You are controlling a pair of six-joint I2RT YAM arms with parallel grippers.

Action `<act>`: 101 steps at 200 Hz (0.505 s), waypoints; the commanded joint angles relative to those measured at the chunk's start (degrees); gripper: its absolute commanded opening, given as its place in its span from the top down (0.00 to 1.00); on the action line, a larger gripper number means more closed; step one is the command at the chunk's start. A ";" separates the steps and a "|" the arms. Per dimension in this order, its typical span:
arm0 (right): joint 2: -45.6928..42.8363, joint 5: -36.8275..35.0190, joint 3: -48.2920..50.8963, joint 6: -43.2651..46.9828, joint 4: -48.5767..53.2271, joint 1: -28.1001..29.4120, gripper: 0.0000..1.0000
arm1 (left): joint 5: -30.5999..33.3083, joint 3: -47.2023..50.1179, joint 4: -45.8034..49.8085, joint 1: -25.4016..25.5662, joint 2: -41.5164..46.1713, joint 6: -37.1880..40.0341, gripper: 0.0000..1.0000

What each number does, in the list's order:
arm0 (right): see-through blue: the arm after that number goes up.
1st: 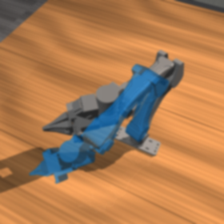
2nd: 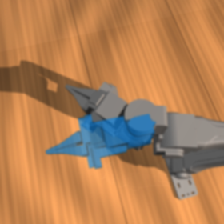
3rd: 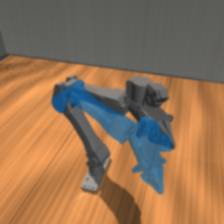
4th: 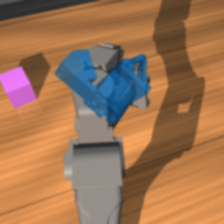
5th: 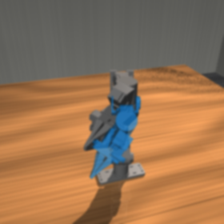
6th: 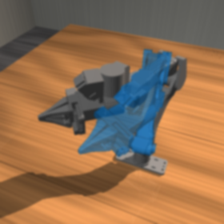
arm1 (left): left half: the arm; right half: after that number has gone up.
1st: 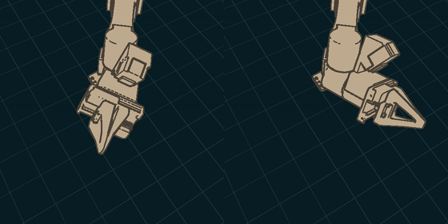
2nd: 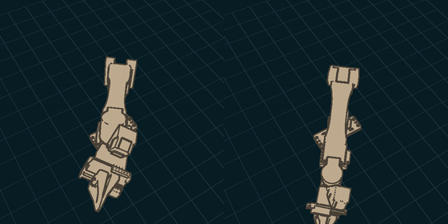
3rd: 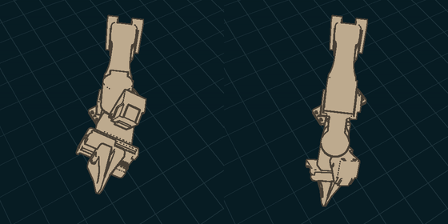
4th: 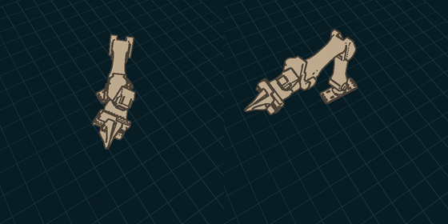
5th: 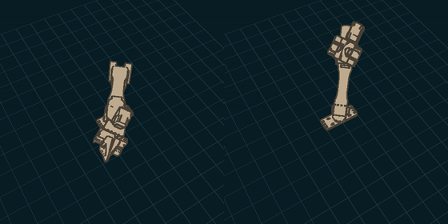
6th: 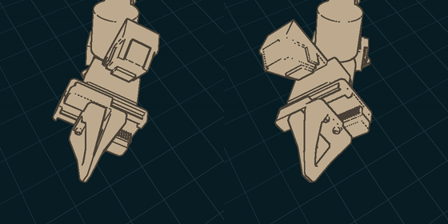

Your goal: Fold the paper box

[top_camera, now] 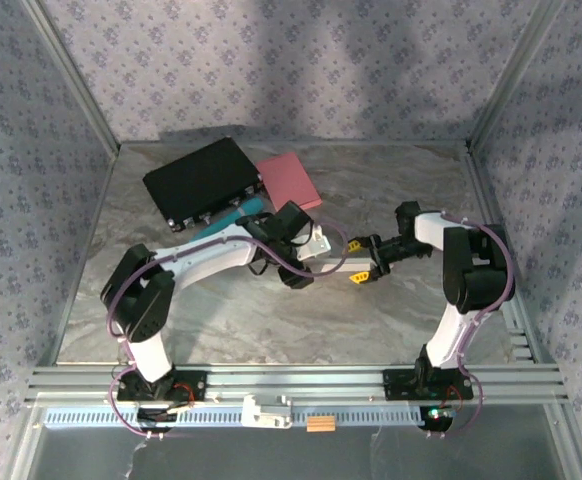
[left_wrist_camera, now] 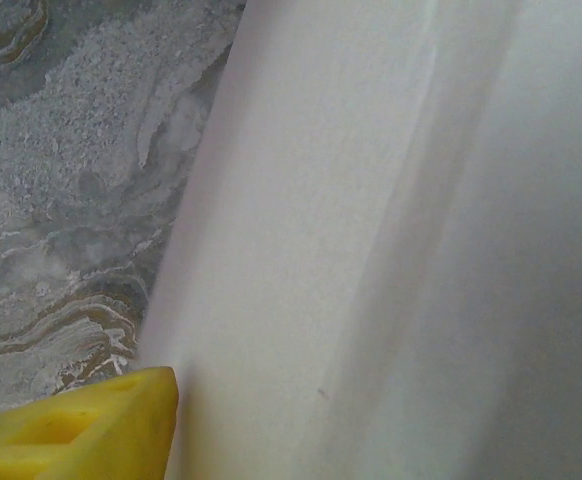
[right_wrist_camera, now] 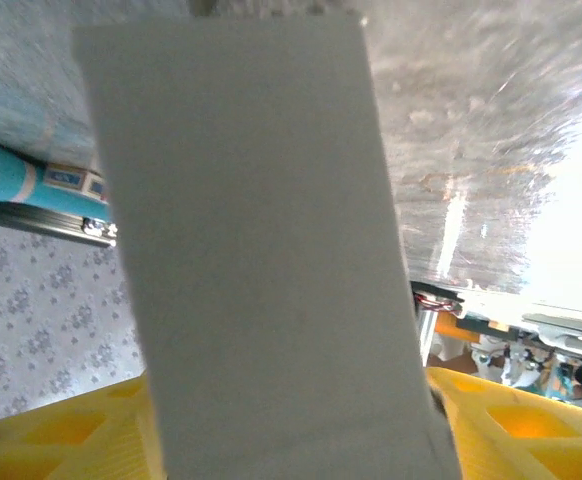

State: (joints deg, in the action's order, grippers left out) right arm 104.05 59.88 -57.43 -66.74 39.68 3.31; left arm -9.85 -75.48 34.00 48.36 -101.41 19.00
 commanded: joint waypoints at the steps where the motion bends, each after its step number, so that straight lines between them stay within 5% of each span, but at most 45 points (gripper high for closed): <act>1: -1.01 -2.27 -1.03 -3.09 -0.50 -1.43 0.34 | -5.06 -4.20 4.50 -1.65 -2.39 0.07 0.34; 27: -1.22 -2.78 -3.26 -4.71 -1.08 -2.45 0.35 | -7.12 -6.33 6.22 -2.09 -3.77 -0.01 0.35; 48: -0.69 -3.35 -5.64 -4.97 0.05 -2.57 0.48 | -8.08 -8.43 7.47 -2.17 -4.62 0.07 0.35; 101: -3.25 -1.87 -2.52 -7.20 0.89 -1.39 0.44 | -14.74 -10.86 11.83 -2.82 -4.00 -0.22 0.38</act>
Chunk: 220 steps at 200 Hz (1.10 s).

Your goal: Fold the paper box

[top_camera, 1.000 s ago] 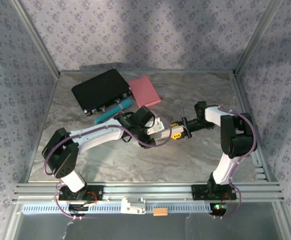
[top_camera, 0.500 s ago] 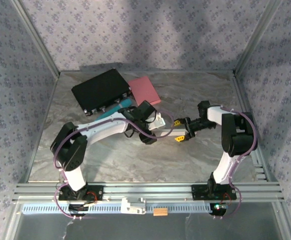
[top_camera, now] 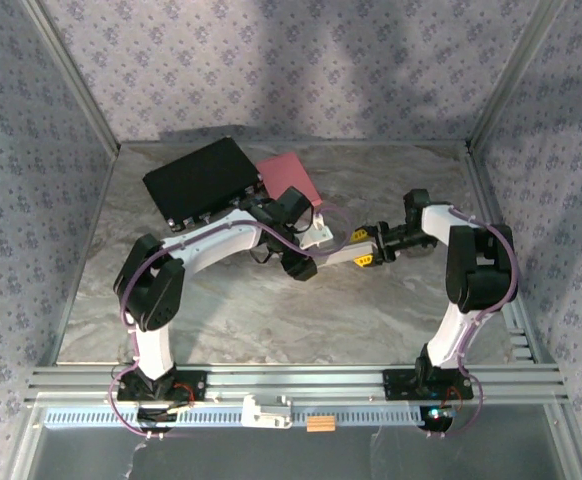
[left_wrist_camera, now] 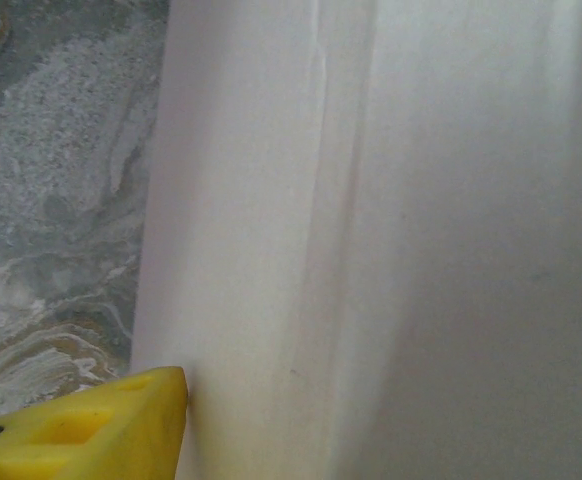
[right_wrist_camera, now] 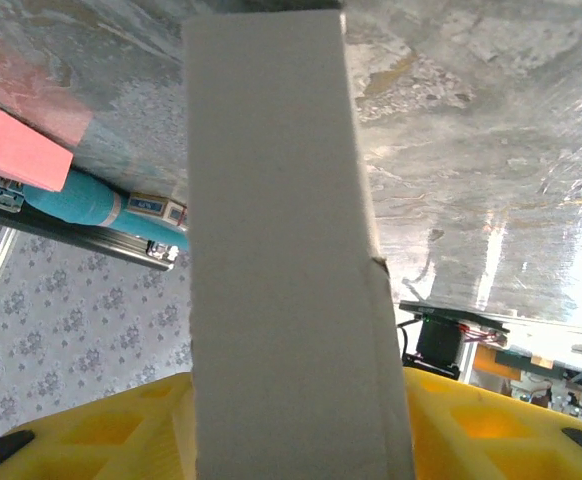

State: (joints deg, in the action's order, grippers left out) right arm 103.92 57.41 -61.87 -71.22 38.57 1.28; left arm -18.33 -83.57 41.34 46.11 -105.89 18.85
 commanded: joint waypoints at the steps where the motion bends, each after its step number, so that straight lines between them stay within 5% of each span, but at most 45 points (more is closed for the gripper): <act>1: -3.33 0.56 2.05 -2.92 1.98 0.65 0.44 | -6.45 -2.76 4.55 -0.62 0.54 -0.14 0.38; 31: -8.84 -2.65 2.60 -6.93 2.87 1.07 0.43 | -10.00 -1.73 7.06 -0.72 1.65 -0.56 0.41; 46: -8.90 -4.49 3.11 -7.59 2.37 1.61 0.57 | -9.20 -0.55 6.86 -0.74 1.65 -0.49 0.42; 72: -7.16 -4.59 4.38 -9.15 -0.17 2.63 0.65 | -6.28 1.14 4.20 -0.61 3.22 -0.65 0.32; 96: -7.48 -4.42 4.66 -10.02 -0.97 2.53 0.65 | -3.39 2.87 0.94 -0.40 5.40 -0.94 0.21; 155: -7.46 -2.29 3.37 -8.04 4.70 2.28 0.67 | 11.30 5.87 -4.37 1.00 4.82 1.05 0.20; 220: -6.38 -2.94 1.26 -6.88 6.71 1.06 0.59 | 4.13 2.11 -2.85 -1.01 0.58 2.29 0.31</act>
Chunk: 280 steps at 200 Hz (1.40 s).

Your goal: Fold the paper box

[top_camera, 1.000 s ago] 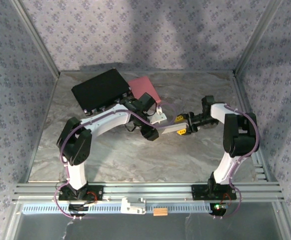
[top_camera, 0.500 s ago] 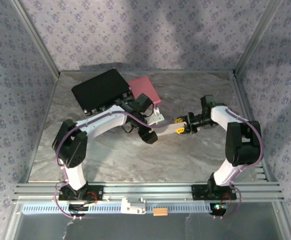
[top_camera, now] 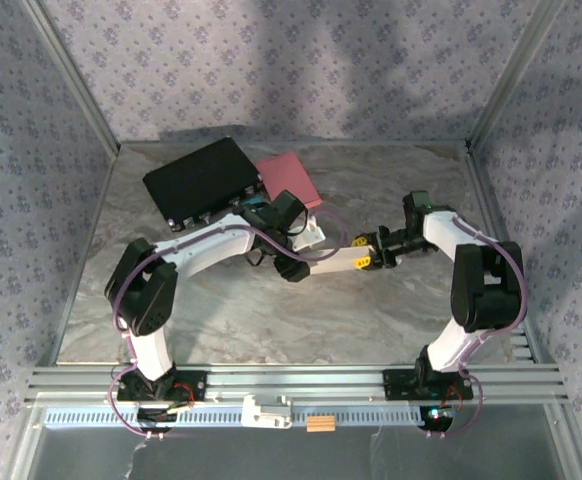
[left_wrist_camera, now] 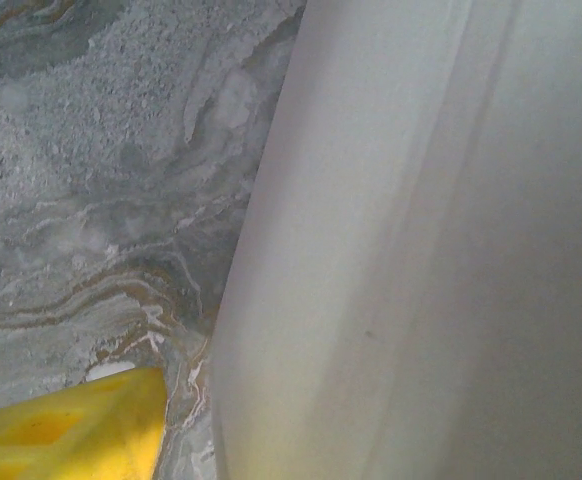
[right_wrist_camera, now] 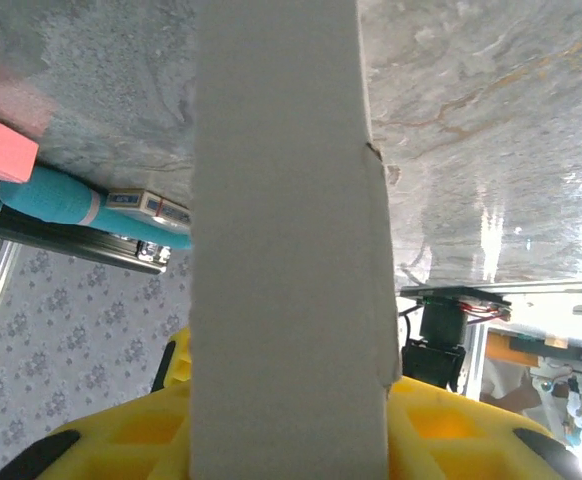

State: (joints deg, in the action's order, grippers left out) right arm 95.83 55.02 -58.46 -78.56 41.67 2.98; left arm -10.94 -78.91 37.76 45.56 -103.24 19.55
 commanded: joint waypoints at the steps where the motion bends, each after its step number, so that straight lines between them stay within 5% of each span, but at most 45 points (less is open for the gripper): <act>1: 1.80 -0.59 -2.25 0.45 3.65 -0.67 0.59 | -3.37 -2.55 0.74 -0.51 -2.10 1.61 0.31; 76: 2.87 -6.10 -14.91 5.45 6.93 -4.15 0.38 | -13.59 -6.06 5.57 -3.38 -4.75 0.15 0.41; 119: -4.50 -19.36 -20.75 15.45 10.99 -5.37 0.38 | -15.64 -7.18 7.59 -3.77 -5.43 -1.06 0.38; 145: -13.17 -29.19 -14.98 19.81 8.86 -0.84 0.42 | -14.94 -7.29 7.35 -3.77 -4.91 -2.76 0.31; 170: -22.34 -34.20 -2.73 17.83 -3.48 7.65 0.47 | -14.54 -7.43 6.80 -3.76 -4.60 -4.11 0.27; 208: -24.82 -38.01 4.82 15.02 -15.57 17.24 0.54 | -14.64 -8.79 7.55 -3.96 -5.65 -4.39 0.27; 280: -21.71 -37.91 7.05 12.65 -23.84 18.66 0.48 | -13.98 -9.83 8.48 -3.95 -6.25 -3.53 0.27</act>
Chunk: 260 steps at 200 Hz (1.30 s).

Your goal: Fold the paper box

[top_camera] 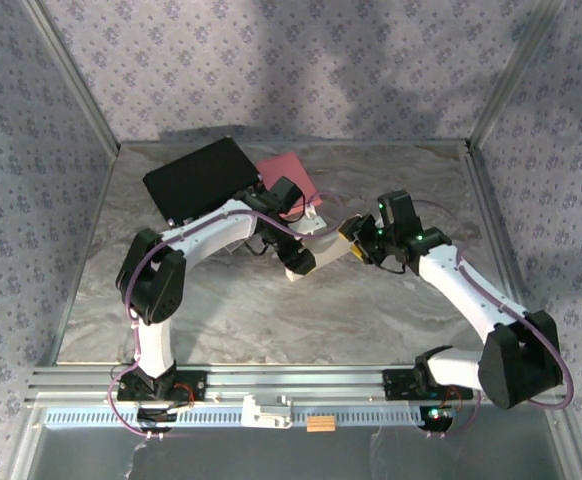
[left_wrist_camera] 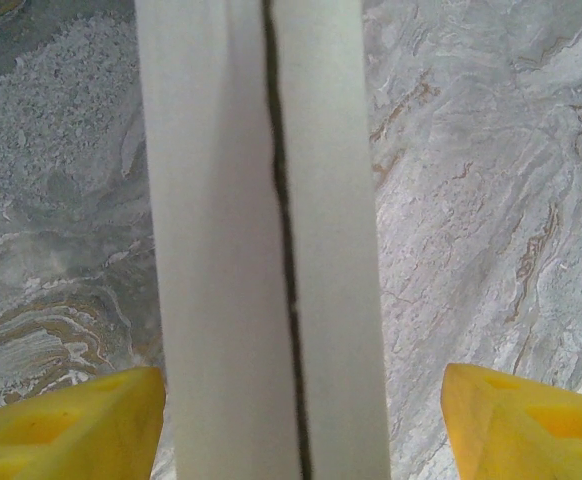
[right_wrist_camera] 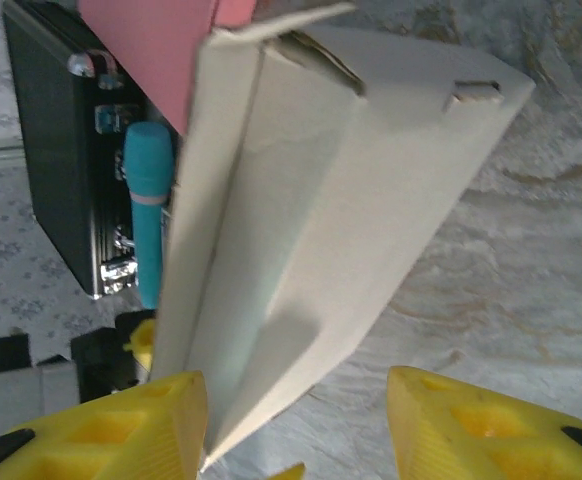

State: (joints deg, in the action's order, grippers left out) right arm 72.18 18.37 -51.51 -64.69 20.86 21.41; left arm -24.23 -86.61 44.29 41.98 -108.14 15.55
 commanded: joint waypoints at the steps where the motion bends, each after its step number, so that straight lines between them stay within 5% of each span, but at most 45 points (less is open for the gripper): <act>1: 1.97 -1.29 0.10 -1.19 -3.03 0.22 0.48 | -0.67 -2.15 1.94 -0.34 -1.37 0.46 0.27; 79: 5.90 -2.35 0.55 -1.20 -5.16 -1.00 0.50 | 0.47 -2.44 1.34 0.17 -1.90 -0.08 0.27; 199: 6.44 -4.40 1.00 -7.52 0.51 0.31 0.72 | 3.51 -3.13 0.44 0.20 -1.42 0.01 0.27; 260: 6.82 -2.28 -6.32 -7.77 9.81 0.36 0.66 | 2.30 -2.72 2.84 0.04 -0.55 4.01 0.33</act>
State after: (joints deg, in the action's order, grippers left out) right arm 78.08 16.29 -54.28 -71.68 21.56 21.43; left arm -20.99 -88.58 44.97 42.00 -109.58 16.14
